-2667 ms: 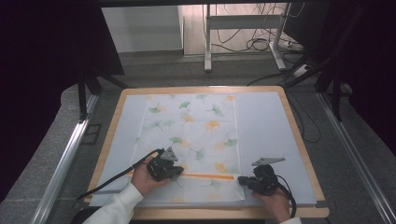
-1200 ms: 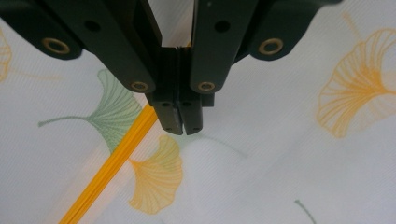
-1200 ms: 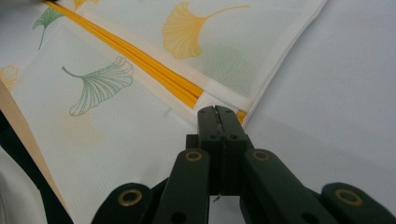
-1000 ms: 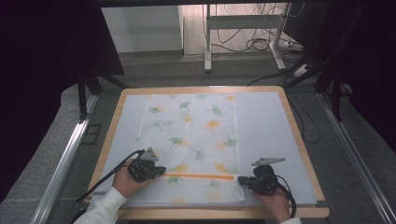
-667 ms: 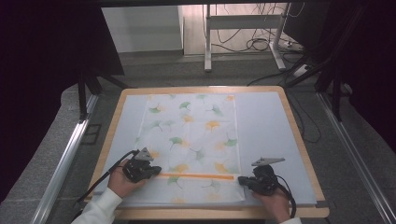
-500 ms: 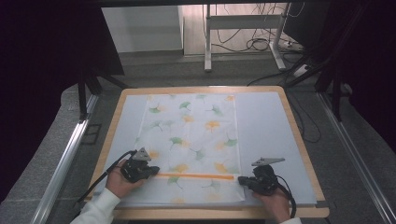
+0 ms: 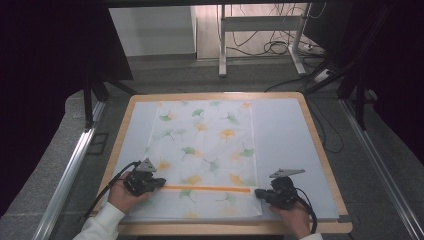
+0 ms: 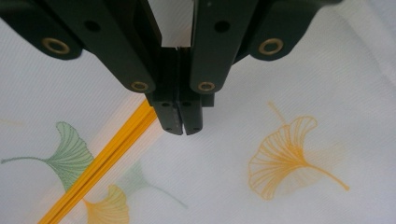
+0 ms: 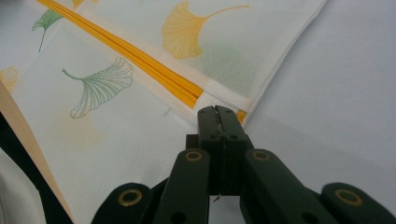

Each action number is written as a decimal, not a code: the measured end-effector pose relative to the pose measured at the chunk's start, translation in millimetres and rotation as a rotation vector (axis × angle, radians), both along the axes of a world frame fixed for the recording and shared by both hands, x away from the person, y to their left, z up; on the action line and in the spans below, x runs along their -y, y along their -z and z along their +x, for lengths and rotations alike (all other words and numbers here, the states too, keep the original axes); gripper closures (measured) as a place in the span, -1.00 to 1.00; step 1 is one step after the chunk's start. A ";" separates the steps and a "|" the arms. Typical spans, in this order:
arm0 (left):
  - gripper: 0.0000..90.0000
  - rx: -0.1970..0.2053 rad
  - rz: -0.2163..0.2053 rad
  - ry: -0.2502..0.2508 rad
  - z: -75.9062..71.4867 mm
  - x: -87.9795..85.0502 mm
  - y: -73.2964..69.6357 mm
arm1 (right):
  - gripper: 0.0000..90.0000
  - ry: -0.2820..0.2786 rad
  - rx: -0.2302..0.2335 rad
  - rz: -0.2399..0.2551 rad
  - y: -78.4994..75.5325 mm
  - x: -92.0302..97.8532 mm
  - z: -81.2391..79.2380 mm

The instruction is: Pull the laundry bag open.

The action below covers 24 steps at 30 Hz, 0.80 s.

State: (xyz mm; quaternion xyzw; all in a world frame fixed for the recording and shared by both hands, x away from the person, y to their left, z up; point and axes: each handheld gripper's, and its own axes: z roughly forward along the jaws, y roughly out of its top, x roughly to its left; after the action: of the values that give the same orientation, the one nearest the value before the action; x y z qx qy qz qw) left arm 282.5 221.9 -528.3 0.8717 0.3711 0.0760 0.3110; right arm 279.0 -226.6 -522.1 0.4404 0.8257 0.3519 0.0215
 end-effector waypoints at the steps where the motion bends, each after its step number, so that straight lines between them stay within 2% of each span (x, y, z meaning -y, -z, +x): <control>1: 1.00 0.002 0.003 -0.003 -0.3 -0.4 0.0 | 0.99 0.000 0.000 0.000 0.0 0.0 0.0; 19: 1.00 -0.012 -0.022 -0.053 -3.6 -21.5 0.9 | 0.99 0.000 -0.002 0.003 0.1 0.2 0.1; 24: 1.00 -0.014 -0.027 -0.070 -4.8 -32.2 1.2 | 0.99 -0.001 -0.002 0.004 0.2 0.3 0.3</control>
State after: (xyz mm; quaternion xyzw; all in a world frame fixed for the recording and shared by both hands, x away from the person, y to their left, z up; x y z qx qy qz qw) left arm 277.7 254.2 -529.6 0.8545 0.4044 0.0757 0.3171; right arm 279.3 -226.9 -522.3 0.4404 0.8253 0.3530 0.0195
